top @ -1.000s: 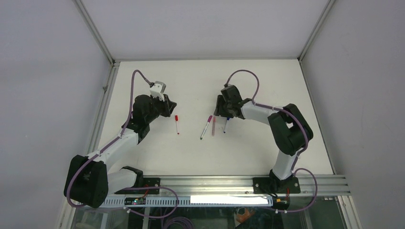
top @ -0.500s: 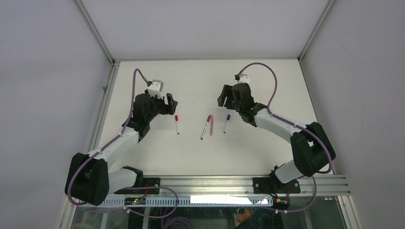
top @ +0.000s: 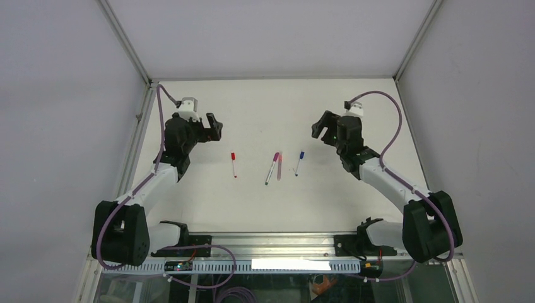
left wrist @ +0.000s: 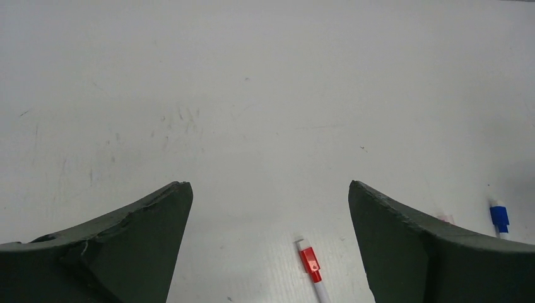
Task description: Insert the pens into the pen caps
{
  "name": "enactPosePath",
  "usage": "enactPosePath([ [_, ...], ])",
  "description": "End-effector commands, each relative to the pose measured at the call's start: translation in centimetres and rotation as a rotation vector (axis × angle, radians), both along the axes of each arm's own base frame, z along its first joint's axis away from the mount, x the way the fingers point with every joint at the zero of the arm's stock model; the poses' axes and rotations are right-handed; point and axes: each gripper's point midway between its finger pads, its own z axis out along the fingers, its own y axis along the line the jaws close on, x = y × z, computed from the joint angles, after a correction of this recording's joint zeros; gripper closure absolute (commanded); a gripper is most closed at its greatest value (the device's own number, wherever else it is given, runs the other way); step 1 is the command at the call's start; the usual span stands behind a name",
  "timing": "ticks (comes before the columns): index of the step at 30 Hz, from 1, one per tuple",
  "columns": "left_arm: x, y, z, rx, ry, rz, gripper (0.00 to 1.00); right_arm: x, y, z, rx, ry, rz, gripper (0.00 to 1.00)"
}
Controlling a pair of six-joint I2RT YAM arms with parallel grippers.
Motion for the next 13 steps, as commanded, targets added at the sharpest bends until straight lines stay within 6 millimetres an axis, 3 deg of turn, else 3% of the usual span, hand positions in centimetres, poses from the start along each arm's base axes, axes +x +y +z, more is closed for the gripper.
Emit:
enactPosePath([
  [1, 0.3, -0.2, 3.9, -0.037, -0.109, -0.011, 0.01, -0.4, -0.1, 3.3, 0.036, -0.093, 0.003, 0.2],
  [13, 0.0, 0.2, 3.8, -0.023, -0.115, 0.004, 0.01, -0.9, -1.0, 4.3, 0.015, -0.117, -0.016, 0.19],
])
